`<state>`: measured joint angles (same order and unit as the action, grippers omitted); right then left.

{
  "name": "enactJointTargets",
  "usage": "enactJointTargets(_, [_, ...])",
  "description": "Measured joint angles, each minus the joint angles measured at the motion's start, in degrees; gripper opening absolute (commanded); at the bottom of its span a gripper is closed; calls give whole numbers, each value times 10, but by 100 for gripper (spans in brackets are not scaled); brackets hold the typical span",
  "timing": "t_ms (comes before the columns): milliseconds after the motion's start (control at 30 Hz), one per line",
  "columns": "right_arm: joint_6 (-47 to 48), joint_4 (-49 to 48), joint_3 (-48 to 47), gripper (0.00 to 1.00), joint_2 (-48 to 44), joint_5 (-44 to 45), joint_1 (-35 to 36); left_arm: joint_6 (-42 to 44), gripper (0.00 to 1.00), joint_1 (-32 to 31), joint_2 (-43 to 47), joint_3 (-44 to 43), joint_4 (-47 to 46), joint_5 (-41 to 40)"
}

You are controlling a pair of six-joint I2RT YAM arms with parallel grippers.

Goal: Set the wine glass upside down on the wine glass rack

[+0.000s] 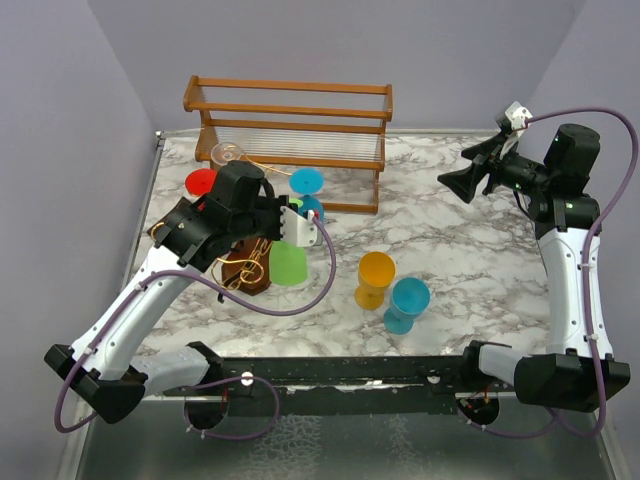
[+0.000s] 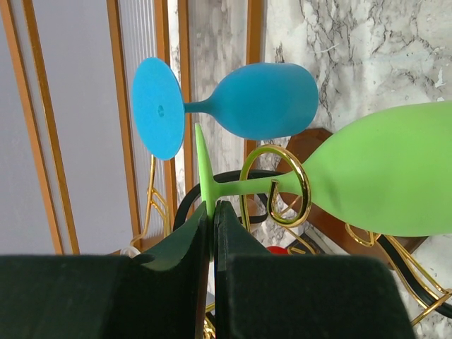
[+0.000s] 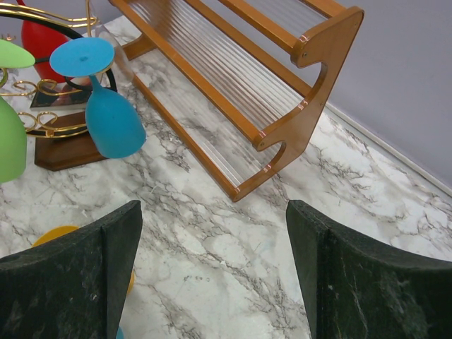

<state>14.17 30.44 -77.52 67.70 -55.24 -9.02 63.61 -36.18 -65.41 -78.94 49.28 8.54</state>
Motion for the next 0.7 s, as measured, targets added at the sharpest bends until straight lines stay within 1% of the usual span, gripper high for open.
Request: enactJointTargets(700, [0,0,0,83,0,0,0,11,7,-6,-4,-5,14,59])
